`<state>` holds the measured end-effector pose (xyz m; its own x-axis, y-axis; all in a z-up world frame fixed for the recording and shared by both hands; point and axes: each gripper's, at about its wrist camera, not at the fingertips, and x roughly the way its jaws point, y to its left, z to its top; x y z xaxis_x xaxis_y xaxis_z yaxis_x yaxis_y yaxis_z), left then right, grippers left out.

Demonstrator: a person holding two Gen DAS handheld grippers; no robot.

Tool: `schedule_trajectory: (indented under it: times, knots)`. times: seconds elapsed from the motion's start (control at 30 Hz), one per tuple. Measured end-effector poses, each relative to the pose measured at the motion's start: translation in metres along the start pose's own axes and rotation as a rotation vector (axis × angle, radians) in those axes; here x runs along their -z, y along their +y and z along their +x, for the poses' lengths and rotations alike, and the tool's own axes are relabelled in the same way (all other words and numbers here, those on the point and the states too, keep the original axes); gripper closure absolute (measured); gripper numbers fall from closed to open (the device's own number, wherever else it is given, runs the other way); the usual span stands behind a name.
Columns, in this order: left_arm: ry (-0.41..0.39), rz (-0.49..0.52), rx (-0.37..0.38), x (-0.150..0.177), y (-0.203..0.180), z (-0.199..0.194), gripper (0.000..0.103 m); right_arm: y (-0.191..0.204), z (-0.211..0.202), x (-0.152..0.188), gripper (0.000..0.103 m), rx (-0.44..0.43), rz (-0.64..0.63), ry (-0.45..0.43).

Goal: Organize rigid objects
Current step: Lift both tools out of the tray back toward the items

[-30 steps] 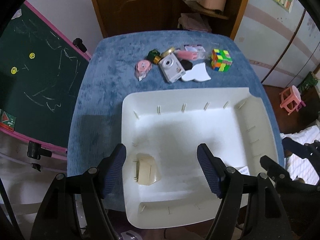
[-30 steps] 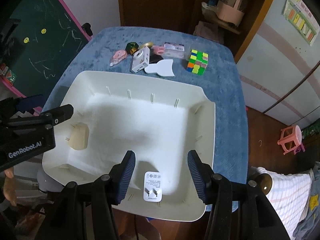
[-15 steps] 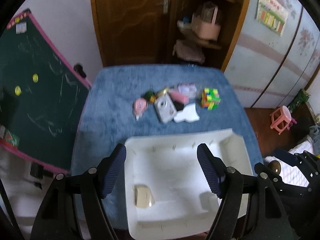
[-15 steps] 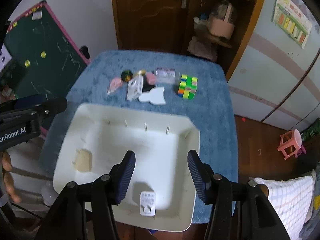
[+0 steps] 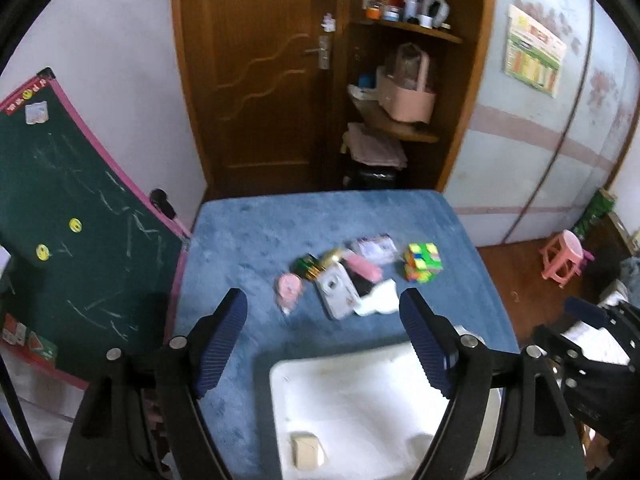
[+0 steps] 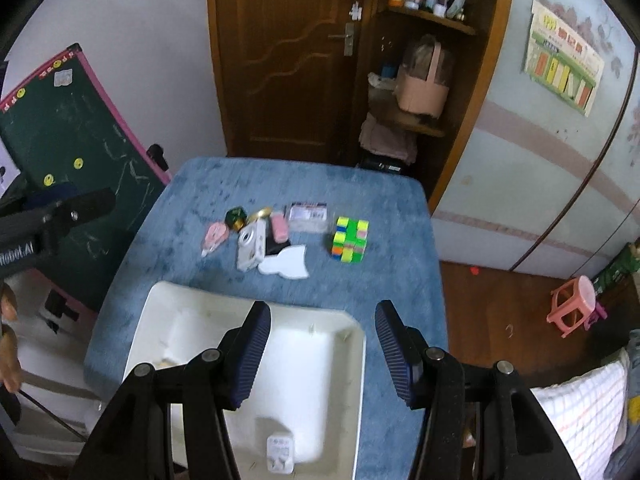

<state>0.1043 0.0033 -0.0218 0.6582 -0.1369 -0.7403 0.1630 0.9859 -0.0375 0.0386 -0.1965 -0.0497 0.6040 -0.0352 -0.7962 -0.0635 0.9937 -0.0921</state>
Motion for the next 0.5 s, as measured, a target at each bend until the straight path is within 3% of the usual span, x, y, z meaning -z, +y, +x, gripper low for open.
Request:
schedule_trajectory:
  times: [0.23,0.4,0.5]
  knots:
    - [0.034,-0.016,-0.035,-0.028,0.021,0.024,0.022,-0.005,0.000,-0.035,0.043,0.013,0.011,-0.048]
    - [0.069,-0.035,-0.015,-0.042,0.033,0.045,0.022,-0.008,0.007,-0.064,0.042,0.030,0.009,-0.067]
    - [0.087,-0.029,-0.023,-0.048,0.036,0.061,0.022,-0.011,0.016,-0.079,0.034,0.024,0.008,-0.066]
